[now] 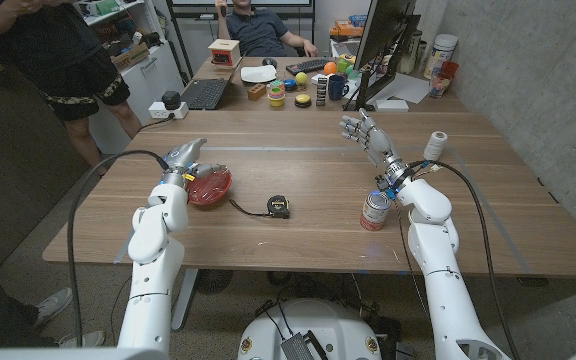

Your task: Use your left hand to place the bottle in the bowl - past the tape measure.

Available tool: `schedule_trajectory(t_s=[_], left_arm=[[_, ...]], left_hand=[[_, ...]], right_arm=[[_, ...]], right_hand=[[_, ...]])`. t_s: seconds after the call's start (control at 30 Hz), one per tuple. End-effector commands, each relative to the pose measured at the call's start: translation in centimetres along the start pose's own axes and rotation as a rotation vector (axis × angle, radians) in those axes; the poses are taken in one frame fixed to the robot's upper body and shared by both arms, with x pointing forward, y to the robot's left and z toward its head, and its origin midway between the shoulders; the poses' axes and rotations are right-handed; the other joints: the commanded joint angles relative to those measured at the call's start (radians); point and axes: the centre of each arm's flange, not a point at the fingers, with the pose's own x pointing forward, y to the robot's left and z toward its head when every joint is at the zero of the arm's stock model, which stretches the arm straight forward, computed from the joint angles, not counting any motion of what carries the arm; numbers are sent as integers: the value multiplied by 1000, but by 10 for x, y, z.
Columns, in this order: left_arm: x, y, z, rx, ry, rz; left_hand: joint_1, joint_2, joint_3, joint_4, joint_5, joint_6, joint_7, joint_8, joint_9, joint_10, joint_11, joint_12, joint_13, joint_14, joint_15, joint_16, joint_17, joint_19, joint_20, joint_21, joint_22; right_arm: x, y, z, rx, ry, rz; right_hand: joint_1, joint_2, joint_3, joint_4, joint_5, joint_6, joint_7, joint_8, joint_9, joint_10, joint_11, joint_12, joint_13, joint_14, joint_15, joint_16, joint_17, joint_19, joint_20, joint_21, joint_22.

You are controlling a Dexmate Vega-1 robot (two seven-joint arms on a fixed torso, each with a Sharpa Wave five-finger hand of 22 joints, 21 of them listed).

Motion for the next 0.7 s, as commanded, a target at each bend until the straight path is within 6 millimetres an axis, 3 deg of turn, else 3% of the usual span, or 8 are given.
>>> schedule_trajectory(t_s=[0.03, 0.7], left_arm=[[-3, 11, 1, -28, -16, 46], [-5, 25, 2, -29, -18, 83]], left_hand=[[-2, -11, -13, 1, 10, 13, 4, 7, -1, 4, -7, 8, 1, -1, -31, 7, 0, 0, 2, -7, 0], [-18, -16, -29, 10, 14, 29, 1, 12, -2, 16, -14, 12, 1, 10, -35, 11, -1, 4, 0, -12, 1]], right_arm=[[0, 1, 1, -2, 1, -1], [0, 0, 1, 1, -6, -2]], right_hand=[[-1, 16, -4, 4, 6, 8, -2, 9, 3, 7, 0, 4, 2, 8, 5, 3, -1, 14, 1, -3, 3], [-1, 16, -7, 4, 7, 9, -1, 9, 3, 7, 0, 4, 2, 9, 3, 3, -1, 16, 2, -7, 3]])
